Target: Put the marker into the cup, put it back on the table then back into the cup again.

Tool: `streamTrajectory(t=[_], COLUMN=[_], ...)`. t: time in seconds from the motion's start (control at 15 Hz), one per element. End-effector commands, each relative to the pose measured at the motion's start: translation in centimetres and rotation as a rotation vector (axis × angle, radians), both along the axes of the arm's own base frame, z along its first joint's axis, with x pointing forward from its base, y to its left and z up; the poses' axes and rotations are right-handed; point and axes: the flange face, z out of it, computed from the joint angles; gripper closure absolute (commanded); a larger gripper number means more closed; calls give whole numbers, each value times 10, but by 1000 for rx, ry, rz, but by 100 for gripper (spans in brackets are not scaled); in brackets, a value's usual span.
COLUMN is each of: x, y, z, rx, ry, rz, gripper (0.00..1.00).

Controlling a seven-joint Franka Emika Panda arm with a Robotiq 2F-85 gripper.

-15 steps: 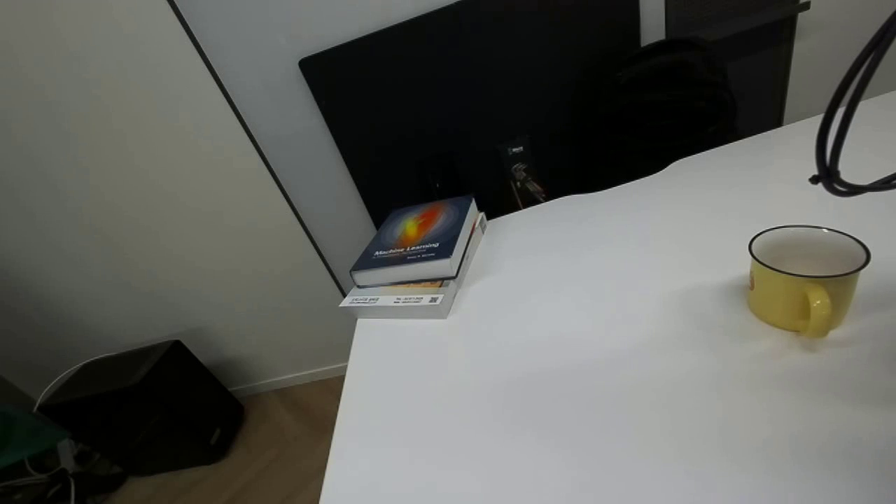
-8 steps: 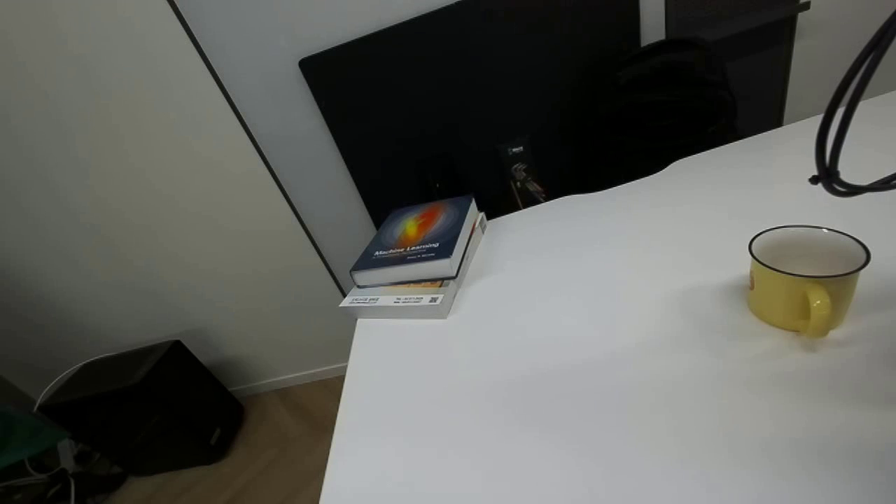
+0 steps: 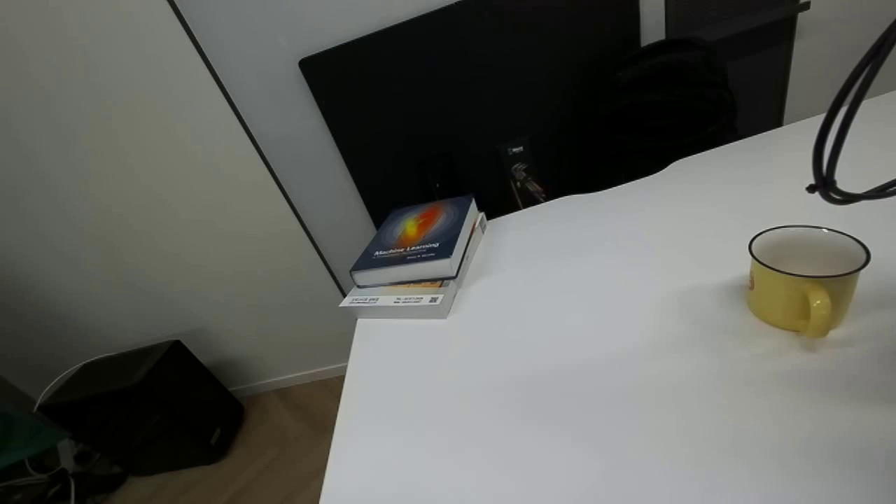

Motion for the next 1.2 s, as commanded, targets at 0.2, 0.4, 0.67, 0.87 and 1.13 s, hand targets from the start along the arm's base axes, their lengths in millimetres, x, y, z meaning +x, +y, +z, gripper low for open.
streamTrajectory(t=[0.2, 0.4, 0.67, 0.87, 1.13], x=[2, 0, -3, -7, -12], y=[6, 7, 13, 18, 24], z=[-25, -37, -46, -49, -54], rx=[28, 26, 34, 21, 21], ry=[-67, -54, -68, -98, -130], rz=[-42, -48, -69, -76, -88], gripper=[0, 0, 0, 0, 0])
